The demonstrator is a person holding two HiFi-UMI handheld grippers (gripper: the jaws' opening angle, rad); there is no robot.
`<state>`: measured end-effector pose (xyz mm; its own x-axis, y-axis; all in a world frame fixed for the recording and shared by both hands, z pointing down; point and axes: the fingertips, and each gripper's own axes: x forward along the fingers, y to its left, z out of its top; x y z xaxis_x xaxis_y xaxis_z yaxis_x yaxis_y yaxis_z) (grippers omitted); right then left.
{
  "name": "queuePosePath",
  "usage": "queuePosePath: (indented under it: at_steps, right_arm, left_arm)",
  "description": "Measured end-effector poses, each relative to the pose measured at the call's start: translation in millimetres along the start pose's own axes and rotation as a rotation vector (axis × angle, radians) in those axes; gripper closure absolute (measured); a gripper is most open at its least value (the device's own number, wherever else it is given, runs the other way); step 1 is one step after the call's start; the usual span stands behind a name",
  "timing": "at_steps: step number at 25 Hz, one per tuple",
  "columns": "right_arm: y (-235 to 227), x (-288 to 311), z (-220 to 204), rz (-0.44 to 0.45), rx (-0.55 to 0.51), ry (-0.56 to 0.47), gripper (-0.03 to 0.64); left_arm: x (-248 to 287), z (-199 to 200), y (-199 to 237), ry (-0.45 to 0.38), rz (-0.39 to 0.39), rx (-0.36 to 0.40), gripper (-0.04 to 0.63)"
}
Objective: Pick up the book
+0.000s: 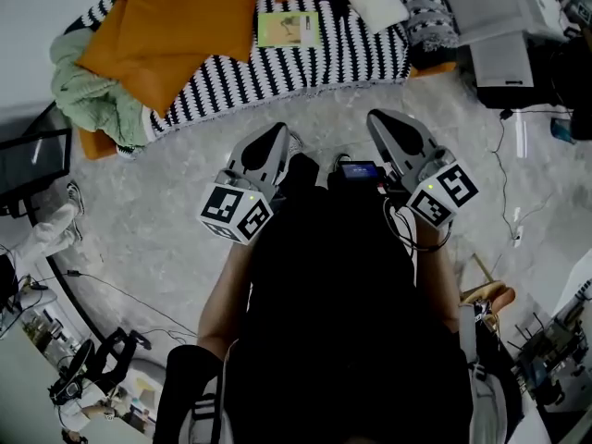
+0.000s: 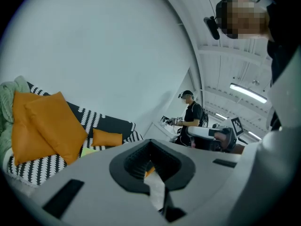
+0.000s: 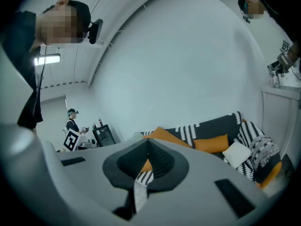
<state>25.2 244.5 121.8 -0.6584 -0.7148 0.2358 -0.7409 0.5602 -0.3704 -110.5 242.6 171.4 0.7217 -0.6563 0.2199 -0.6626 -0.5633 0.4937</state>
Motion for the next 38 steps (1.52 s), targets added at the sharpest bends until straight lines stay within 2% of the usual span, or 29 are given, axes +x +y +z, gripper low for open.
queuePosePath:
  at_steps: [6, 15, 21, 28, 38]
  right_arm:
    - [3.8, 21.1, 3.2, -0.043, 0.024, 0.002, 0.600]
    - [-20.2, 31.0, 11.6, -0.079, 0.045, -0.001, 0.600]
    - [-40.7, 49.0, 29.0, -0.031, 0.030, -0.017, 0.600]
    - [-75.7, 76.2, 54.7, 0.046, 0.027, -0.032, 0.600]
    - [-137.1, 108.3, 83.0, 0.174, -0.039, 0.037, 0.600]
  left_arm:
    - [7.0, 14.4, 21.3, 0.028, -0.049, -0.003, 0.581]
    - [30.7, 20.3, 36.1, 0.049, -0.061, -0.010, 0.581]
    - [46.0, 34.2, 25.7, 0.002, -0.106, 0.016, 0.581]
    - [80.5, 55.6, 29.4, -0.012, -0.054, 0.022, 0.581]
    - [151.4, 83.3, 30.2, -0.062, 0.031, 0.000, 0.581]
